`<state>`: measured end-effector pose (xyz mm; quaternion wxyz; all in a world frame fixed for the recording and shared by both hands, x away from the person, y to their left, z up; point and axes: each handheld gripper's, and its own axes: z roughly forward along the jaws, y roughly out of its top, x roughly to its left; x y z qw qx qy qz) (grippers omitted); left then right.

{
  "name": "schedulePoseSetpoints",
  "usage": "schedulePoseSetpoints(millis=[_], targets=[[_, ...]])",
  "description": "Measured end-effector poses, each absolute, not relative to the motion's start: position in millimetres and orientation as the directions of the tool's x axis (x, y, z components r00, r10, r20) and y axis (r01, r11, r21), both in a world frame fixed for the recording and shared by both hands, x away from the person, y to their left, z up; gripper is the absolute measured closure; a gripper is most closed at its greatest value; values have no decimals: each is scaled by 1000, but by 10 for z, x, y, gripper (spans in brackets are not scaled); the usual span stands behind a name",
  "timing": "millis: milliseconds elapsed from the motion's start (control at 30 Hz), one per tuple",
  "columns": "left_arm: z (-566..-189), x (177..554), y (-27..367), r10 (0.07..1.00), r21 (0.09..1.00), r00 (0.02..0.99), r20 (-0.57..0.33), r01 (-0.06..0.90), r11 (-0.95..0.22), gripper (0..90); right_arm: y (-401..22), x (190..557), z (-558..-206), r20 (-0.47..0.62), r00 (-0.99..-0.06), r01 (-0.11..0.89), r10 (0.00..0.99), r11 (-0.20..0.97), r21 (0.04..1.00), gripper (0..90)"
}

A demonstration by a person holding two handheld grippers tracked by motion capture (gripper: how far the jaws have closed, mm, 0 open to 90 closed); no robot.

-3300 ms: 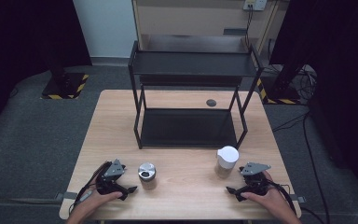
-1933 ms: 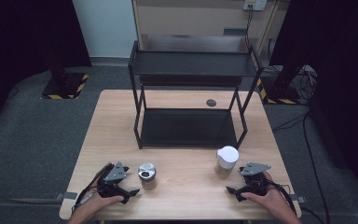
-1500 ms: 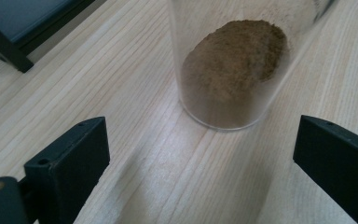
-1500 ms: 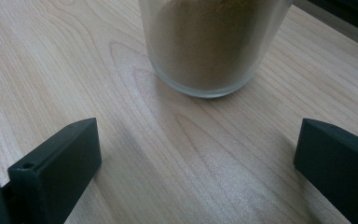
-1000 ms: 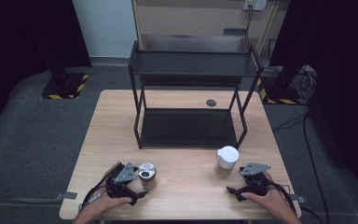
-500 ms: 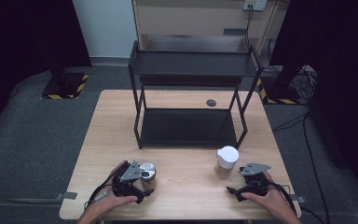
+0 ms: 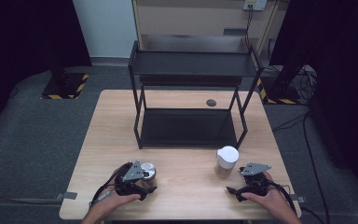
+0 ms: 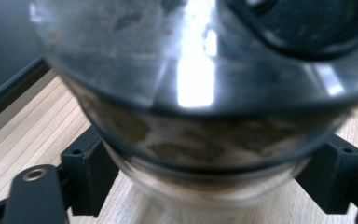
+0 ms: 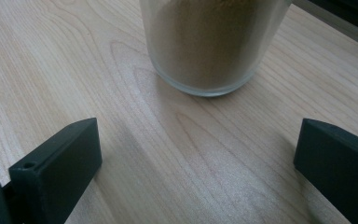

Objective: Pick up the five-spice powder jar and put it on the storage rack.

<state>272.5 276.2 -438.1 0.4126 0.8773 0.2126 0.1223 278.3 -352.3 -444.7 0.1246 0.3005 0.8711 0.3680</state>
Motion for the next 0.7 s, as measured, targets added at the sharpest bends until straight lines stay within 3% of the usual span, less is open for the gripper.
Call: schedulePoseSetpoints(millis=[200, 700], targets=[[-4409, 2740, 2808, 477, 787, 879, 16, 283, -548, 285, -3526, 2783, -4448, 4, -789, 431, 615, 549, 716, 14], [-4303, 2851, 2723, 441, 774, 897, 39, 251, -581, 294, -3526, 2783, -4448, 4, -789, 431, 615, 549, 716, 14]])
